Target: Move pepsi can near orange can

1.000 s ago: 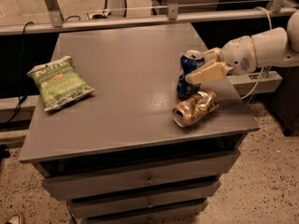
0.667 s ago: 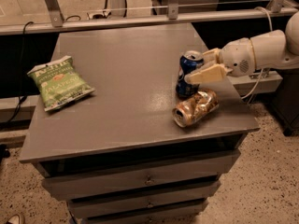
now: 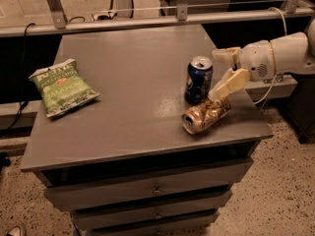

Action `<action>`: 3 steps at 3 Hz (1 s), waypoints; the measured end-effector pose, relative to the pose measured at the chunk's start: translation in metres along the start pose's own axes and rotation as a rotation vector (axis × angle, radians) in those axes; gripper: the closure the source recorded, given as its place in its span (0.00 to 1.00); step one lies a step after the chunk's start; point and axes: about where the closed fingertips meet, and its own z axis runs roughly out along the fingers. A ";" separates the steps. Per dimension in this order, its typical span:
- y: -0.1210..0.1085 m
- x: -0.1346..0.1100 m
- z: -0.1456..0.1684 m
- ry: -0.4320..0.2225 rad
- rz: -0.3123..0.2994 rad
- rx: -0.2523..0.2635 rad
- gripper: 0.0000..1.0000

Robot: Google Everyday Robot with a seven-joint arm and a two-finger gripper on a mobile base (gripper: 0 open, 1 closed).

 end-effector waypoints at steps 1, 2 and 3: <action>-0.017 0.005 -0.031 0.012 -0.018 0.051 0.00; -0.041 -0.003 -0.088 0.050 -0.078 0.149 0.00; -0.048 -0.021 -0.106 0.033 -0.109 0.193 0.00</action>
Offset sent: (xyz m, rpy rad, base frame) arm 0.0341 -0.1729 0.1002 -0.1716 -0.2471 -0.2059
